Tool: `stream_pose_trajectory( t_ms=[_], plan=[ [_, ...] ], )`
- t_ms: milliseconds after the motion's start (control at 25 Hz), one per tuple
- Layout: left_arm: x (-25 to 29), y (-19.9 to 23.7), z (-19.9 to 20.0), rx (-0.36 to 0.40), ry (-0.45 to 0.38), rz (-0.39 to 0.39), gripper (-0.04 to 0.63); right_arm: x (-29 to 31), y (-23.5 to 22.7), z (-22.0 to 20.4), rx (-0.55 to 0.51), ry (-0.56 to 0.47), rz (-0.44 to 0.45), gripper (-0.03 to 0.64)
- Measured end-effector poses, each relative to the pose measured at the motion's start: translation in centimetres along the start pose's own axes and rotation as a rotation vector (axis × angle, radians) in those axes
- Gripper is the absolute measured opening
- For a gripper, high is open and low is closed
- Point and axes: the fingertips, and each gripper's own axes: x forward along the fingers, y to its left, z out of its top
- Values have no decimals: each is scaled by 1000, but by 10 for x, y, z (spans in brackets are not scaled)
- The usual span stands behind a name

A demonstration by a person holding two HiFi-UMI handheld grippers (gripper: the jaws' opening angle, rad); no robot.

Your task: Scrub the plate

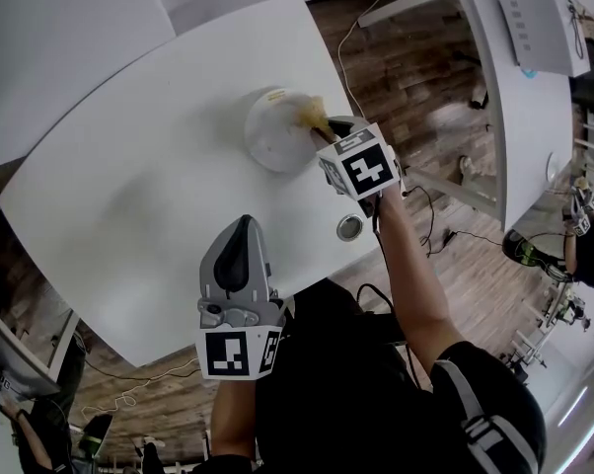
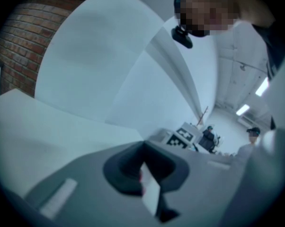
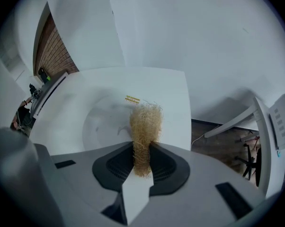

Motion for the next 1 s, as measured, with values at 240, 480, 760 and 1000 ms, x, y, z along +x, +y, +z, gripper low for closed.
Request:
stream_pose_trajectory(
  t_ms=[240,480,760,1000],
  plan=[
    [0,1,-3,-5,-2,7,-3,-2,12,-1,-54,14,-3,74],
    [-2,-3,-5,-3,-5,4,-3,0,27,-7,-107,30,12,74],
    [-12,-2,-4,0,-11,9,-3,2,65,-11,-139,35,80,74],
    [-16,-7,-3,5,-19,7,-3,-2,85,-13,-123,23,149,74]
  ],
)
